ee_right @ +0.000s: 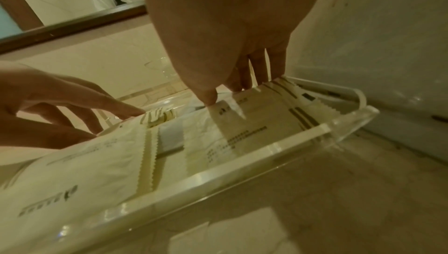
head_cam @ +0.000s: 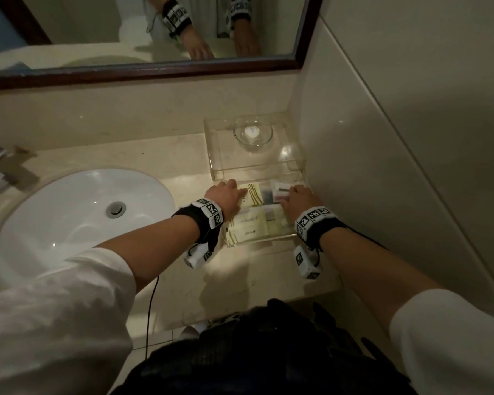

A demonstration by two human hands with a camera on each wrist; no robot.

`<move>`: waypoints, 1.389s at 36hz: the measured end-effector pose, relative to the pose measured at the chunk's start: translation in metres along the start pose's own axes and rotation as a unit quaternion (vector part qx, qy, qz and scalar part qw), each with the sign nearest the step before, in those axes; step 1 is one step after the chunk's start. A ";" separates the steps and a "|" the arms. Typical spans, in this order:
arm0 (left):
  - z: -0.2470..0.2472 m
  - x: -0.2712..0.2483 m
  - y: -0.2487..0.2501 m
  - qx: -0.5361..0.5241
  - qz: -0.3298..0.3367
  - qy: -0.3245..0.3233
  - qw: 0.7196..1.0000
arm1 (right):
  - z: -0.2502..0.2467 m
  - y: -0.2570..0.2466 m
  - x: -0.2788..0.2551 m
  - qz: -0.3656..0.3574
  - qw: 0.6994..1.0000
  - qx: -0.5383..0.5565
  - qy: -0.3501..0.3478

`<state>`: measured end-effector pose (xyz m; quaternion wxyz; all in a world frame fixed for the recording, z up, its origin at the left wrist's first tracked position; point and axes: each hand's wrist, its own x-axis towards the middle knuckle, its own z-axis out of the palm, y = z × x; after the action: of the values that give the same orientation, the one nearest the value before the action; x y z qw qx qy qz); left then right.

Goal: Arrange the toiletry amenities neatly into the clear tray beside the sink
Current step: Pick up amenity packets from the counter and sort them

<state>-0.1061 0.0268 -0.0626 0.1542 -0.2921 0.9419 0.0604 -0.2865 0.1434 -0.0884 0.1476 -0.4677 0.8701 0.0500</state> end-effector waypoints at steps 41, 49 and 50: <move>0.000 0.005 -0.005 -0.086 0.050 0.005 0.995 | -0.016 -0.015 -0.013 -0.109 0.990 0.054 -0.067; 0.003 0.003 -0.005 -0.110 0.038 0.007 0.993 | -0.010 -0.009 -0.011 -0.055 0.995 0.055 -0.056; 0.004 0.003 -0.004 -0.112 0.030 0.008 0.993 | -0.010 -0.008 -0.011 -0.051 0.995 0.062 -0.061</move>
<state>-0.1055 0.0225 -0.0671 0.1112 -0.2794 0.9388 0.1682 -0.2763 0.1455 -0.0754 0.2314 -0.4975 0.8359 0.0166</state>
